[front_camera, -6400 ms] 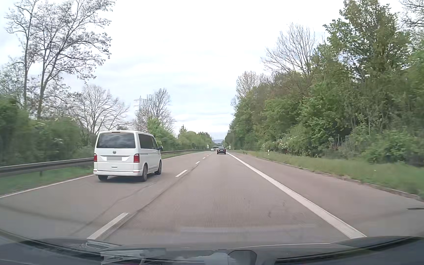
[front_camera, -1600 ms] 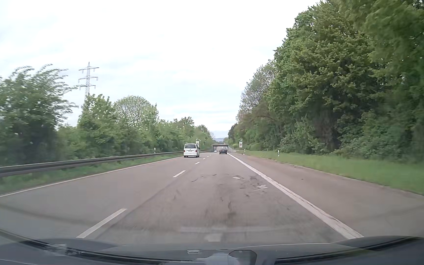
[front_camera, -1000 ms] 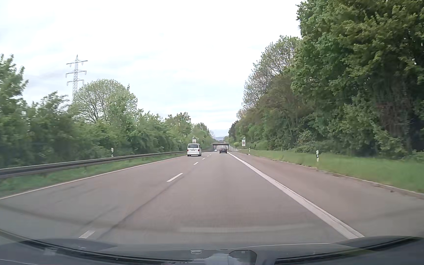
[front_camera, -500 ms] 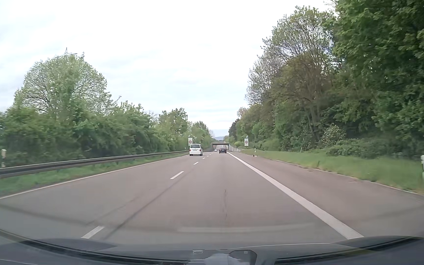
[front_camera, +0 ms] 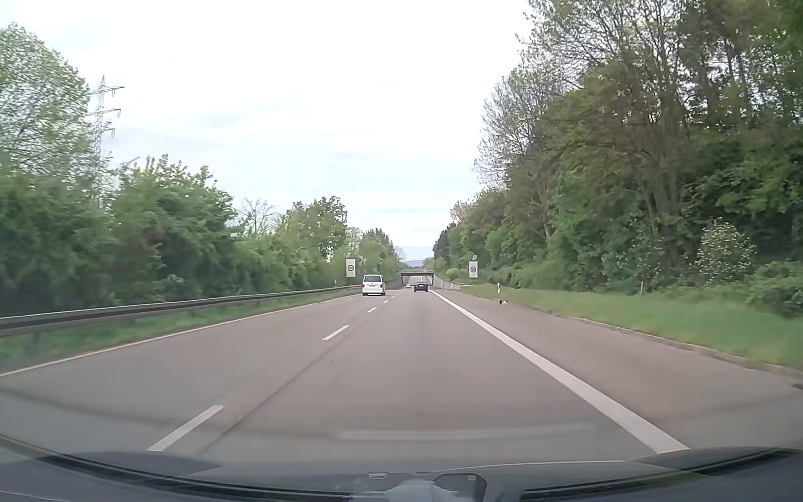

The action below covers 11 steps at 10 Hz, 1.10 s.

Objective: Follow the waypoints while adhering to traffic rules and regulations

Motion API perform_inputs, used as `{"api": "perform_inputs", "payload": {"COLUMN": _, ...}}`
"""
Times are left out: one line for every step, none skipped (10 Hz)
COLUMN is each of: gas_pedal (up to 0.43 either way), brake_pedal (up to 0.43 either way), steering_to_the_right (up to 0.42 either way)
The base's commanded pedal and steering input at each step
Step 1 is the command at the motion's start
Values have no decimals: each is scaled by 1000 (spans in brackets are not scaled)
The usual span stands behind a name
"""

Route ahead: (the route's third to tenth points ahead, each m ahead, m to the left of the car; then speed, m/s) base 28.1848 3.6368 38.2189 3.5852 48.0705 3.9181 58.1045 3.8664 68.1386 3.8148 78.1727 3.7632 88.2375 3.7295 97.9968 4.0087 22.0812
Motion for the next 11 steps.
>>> {"api": "perform_inputs", "payload": {"gas_pedal": 110, "brake_pedal": 0, "steering_to_the_right": 0}}
{"api": "perform_inputs", "payload": {"gas_pedal": 110, "brake_pedal": 0, "steering_to_the_right": 0}}
{"api": "perform_inputs", "payload": {"gas_pedal": 110, "brake_pedal": 0, "steering_to_the_right": 0}}
{"api": "perform_inputs", "payload": {"gas_pedal": 110, "brake_pedal": 0, "steering_to_the_right": 0}}
{"api": "perform_inputs", "payload": {"gas_pedal": 110, "brake_pedal": 0, "steering_to_the_right": 0}}
{"api": "perform_inputs", "payload": {"gas_pedal": 110, "brake_pedal": 0, "steering_to_the_right": 0}}
{"api": "perform_inputs", "payload": {"gas_pedal": 110, "brake_pedal": 0, "steering_to_the_right": 0}}
{"api": "perform_inputs", "payload": {"gas_pedal": 110, "brake_pedal": 0, "steering_to_the_right": 0}}
{"api": "perform_inputs", "payload": {"gas_pedal": 110, "brake_pedal": 0, "steering_to_the_right": 0}}
{"api": "perform_inputs", "payload": {"gas_pedal": 110, "brake_pedal": 0, "steering_to_the_right": 0}}
{"api": "perform_inputs", "payload": {"gas_pedal": 110, "brake_pedal": 0, "steering_to_the_right": 0}}
